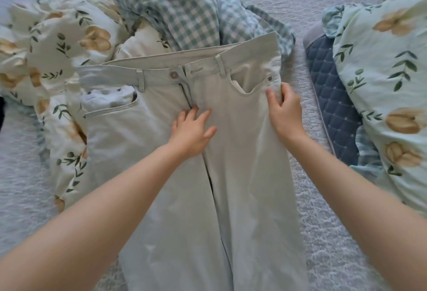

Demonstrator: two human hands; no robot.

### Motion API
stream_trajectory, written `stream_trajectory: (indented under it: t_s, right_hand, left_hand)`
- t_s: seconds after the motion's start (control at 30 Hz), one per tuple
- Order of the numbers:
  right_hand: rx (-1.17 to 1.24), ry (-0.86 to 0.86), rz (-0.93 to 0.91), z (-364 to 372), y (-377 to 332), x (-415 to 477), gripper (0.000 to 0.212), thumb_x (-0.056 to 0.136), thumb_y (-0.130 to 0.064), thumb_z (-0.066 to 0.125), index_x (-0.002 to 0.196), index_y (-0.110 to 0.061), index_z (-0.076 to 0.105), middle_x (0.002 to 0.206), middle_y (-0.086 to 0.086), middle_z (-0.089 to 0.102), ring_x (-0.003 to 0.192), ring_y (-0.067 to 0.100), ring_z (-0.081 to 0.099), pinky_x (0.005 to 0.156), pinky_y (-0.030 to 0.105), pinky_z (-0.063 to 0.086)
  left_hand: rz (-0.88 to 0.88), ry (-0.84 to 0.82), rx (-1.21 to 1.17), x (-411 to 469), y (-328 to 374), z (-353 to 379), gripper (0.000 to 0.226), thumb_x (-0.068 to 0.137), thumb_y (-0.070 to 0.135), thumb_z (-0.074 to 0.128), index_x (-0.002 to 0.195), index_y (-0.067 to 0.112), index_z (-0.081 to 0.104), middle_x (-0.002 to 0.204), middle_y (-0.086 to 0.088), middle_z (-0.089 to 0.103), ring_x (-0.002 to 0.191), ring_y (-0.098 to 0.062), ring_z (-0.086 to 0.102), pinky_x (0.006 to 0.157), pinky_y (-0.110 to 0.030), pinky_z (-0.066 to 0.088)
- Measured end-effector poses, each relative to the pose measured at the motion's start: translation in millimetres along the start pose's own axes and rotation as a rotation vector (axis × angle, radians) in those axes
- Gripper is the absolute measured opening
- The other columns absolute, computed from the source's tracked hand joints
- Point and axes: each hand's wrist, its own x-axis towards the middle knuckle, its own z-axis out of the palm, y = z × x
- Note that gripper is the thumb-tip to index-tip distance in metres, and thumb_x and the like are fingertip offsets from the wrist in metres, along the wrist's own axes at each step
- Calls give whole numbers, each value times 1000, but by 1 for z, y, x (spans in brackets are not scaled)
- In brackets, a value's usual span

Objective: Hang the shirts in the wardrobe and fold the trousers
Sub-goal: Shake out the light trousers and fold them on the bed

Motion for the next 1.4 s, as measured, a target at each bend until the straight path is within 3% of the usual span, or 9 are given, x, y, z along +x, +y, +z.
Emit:
stream_trajectory:
  t_s: [0.13, 0.23, 0.37, 0.47, 0.6, 0.83, 0.97, 1.2, 1.4]
  right_hand:
    - [22, -103, -190, 17, -42, -43, 10, 96, -19, 57, 94, -9, 57, 73, -14, 51, 62, -5, 47, 66, 24, 35]
    - [32, -233, -313, 42, -75, -74, 34, 96, -15, 57, 128, -4, 57, 108, 4, 68, 95, 6, 62, 83, 21, 44]
    - [-13, -304, -399, 87, -113, -108, 48, 96, -12, 55, 143, -6, 46, 123, 11, 63, 114, 21, 59, 98, 27, 44]
    - [-46, -344, -353, 126, -142, -131, 51, 96, -13, 55, 145, -10, 43, 124, 11, 62, 114, 24, 58, 97, 30, 44]
    - [-106, -409, -317, 180, -167, -159, 52, 99, -17, 49, 149, -19, 36, 118, 11, 60, 106, 31, 60, 89, 44, 49]
    - [-148, -450, -189, 232, -199, -168, 44, 99, -11, 49, 142, -10, 41, 116, 12, 52, 100, 30, 58, 87, 42, 51]
    - [-220, -468, -147, 232, -185, -185, 42, 96, -15, 52, 138, -11, 43, 120, 9, 50, 106, 29, 52, 86, 39, 47]
    - [-342, -460, -88, 185, -118, -244, 49, 91, -37, 57, 135, -21, 40, 119, -4, 54, 105, 20, 56, 81, 35, 49]
    - [-324, -456, 25, 153, -72, -288, 38, 88, -51, 50, 119, -28, 50, 101, -10, 60, 92, 16, 60, 71, 33, 48]
  left_hand:
    - [-18, 40, -724, -15, -3, -33, 47, 103, 41, 42, 143, 15, 48, 145, -3, 49, 139, -20, 40, 115, -33, 30]
    - [-122, -33, -1296, -36, -10, -62, 46, 102, 48, 40, 129, 16, 58, 128, 1, 63, 119, -18, 60, 101, -34, 46]
    - [-71, -64, -1615, -63, -43, -99, 53, 90, 60, 44, 109, 16, 66, 97, 1, 70, 83, -14, 65, 76, -26, 52]
    - [-45, -53, -1589, -82, -75, -121, 43, 82, 56, 58, 92, 15, 60, 76, 0, 58, 69, -15, 57, 64, -28, 46]
    - [-152, 88, -1475, -92, -118, -136, 11, 97, 19, 59, 87, 15, 59, 64, 0, 54, 54, -14, 52, 46, -23, 42]
    - [-378, 187, -1426, -67, -171, -147, 12, 102, 14, 50, 102, 8, 60, 83, -8, 60, 67, -19, 60, 60, -29, 54]
    - [-375, 120, -1371, -54, -182, -143, 15, 102, 9, 49, 97, 9, 63, 87, -8, 65, 75, -21, 64, 75, -36, 57]
    - [-252, 214, -993, -37, -199, -141, 14, 96, 16, 61, 108, 18, 68, 107, -3, 70, 97, -21, 66, 82, -36, 57]
    - [-289, 321, -925, -35, -200, -123, 16, 93, 20, 65, 109, 17, 68, 102, -1, 70, 84, -12, 64, 69, -26, 52]
